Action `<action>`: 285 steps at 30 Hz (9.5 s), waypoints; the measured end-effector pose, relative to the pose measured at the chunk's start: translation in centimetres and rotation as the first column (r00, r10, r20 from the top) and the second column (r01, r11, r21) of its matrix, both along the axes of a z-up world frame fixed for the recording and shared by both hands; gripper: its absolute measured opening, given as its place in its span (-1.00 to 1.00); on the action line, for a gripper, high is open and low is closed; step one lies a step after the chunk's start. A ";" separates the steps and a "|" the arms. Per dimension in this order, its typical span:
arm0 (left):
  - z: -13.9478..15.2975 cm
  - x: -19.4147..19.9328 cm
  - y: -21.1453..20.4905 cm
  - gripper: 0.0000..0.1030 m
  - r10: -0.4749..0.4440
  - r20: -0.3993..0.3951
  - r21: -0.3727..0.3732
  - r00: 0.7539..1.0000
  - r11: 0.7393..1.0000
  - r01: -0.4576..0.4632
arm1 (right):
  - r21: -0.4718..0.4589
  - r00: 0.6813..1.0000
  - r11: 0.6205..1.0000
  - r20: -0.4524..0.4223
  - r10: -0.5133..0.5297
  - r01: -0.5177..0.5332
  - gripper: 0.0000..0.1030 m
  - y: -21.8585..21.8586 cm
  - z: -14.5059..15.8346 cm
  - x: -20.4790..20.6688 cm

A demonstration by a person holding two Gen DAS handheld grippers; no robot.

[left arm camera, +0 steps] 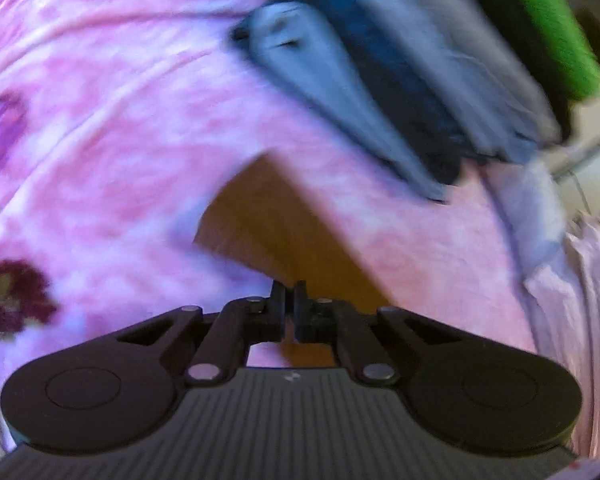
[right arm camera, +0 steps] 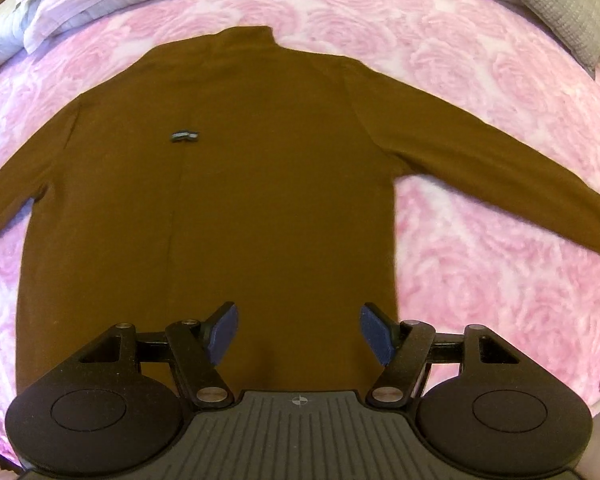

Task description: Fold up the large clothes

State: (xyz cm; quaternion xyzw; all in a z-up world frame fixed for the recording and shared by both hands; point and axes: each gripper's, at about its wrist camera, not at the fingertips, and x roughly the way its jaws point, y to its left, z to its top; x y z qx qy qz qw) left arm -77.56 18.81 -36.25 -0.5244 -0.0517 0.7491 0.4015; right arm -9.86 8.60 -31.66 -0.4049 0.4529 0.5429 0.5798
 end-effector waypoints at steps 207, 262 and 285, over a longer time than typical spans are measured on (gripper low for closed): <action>-2.3 42.0 14.3 -0.48 -0.900 -0.385 -0.232 0.204 0.308 0.923 | 0.313 0.989 0.947 -0.097 0.112 -0.076 -0.25 14.5 -8.8 5.9; -0.9 47.5 11.2 -0.77 -0.875 -0.485 -0.153 -0.014 0.069 0.986 | 0.393 0.945 0.860 0.110 0.309 -0.327 -0.40 16.6 -7.6 -2.2; 0.0 33.9 -17.9 -0.76 -0.983 -0.165 -0.339 0.083 0.135 0.931 | 0.154 0.964 0.952 -0.001 0.267 -0.264 -0.40 -16.2 -6.8 0.6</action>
